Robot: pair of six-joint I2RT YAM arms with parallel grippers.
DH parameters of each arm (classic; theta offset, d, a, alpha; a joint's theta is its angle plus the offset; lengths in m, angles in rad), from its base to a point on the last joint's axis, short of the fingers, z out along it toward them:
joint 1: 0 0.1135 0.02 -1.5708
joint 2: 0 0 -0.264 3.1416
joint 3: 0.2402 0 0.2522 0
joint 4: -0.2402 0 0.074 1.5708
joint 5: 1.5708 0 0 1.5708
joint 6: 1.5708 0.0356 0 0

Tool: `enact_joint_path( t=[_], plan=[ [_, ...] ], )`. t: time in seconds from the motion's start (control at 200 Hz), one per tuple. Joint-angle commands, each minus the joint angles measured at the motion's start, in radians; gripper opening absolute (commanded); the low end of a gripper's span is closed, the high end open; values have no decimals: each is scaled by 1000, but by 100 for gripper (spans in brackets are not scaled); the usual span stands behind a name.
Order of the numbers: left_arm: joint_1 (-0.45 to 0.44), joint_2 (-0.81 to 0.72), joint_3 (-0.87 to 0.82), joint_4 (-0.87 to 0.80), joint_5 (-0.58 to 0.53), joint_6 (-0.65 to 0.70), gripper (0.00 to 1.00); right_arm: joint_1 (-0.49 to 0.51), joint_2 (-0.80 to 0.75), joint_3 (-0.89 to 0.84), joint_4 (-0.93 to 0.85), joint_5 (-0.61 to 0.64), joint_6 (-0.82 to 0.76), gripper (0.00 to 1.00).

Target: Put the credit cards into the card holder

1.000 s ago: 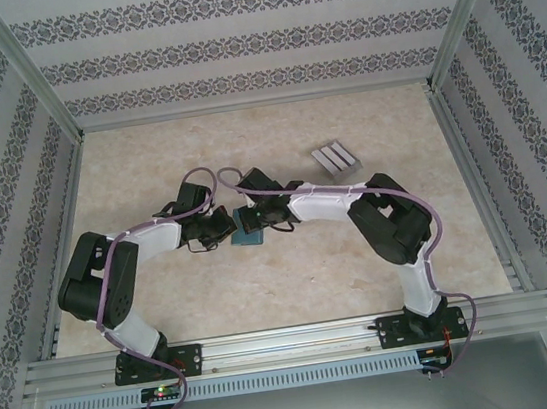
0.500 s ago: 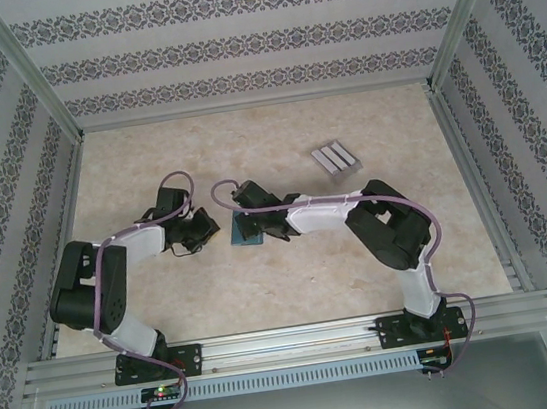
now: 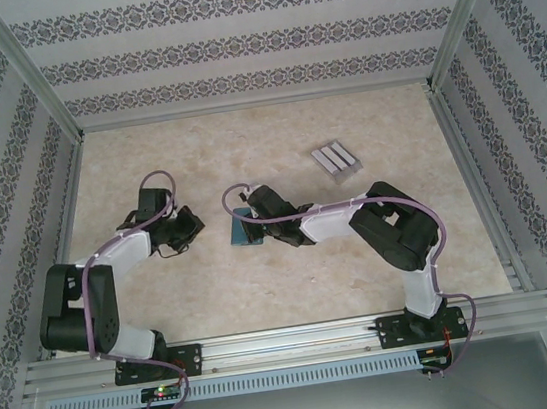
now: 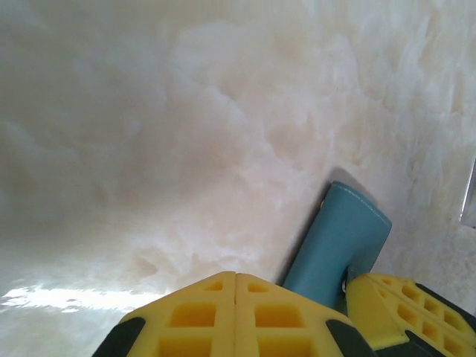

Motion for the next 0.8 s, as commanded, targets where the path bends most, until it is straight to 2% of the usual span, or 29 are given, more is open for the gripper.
enact_joint_path(
  t=[0.0,0.045,0.15,0.24,0.37,0.51,0.555,0.625,0.664,0.684,0.694,0.704,0.794],
  plan=[
    [19,-56,15,-99,-61,71,0,9,91,-93,-411,-30,-28,0],
    [19,-82,33,-137,-96,94,5,5,50,-62,-425,-26,-35,5],
    [19,-166,77,-235,-222,152,29,-4,-33,47,-477,-22,-55,18],
    [19,-249,106,-298,-313,198,32,-15,-88,144,-513,-10,-73,25],
    [19,-356,119,-352,-434,228,44,-32,-150,234,-530,-18,-99,39],
    [18,-452,89,-349,-502,252,83,-54,-302,197,-507,-28,-106,46],
    [17,-457,101,-384,-559,251,99,-61,-387,144,-474,-5,-115,48],
    [17,-452,123,-433,-659,249,100,-66,-536,41,-422,73,-147,55],
    [16,-457,125,-441,-709,249,100,-70,-623,-13,-405,134,-170,69],
    [16,-464,123,-439,-727,248,100,-72,-666,-37,-403,167,-182,82],
    [16,-468,120,-438,-734,248,100,-71,-688,-49,-401,181,-189,94],
    [16,-473,117,-435,-745,246,100,-72,-707,-61,-401,199,-196,97],
    [13,-522,73,-377,-772,245,100,-74,-911,-166,-399,353,-253,98]
  ],
)
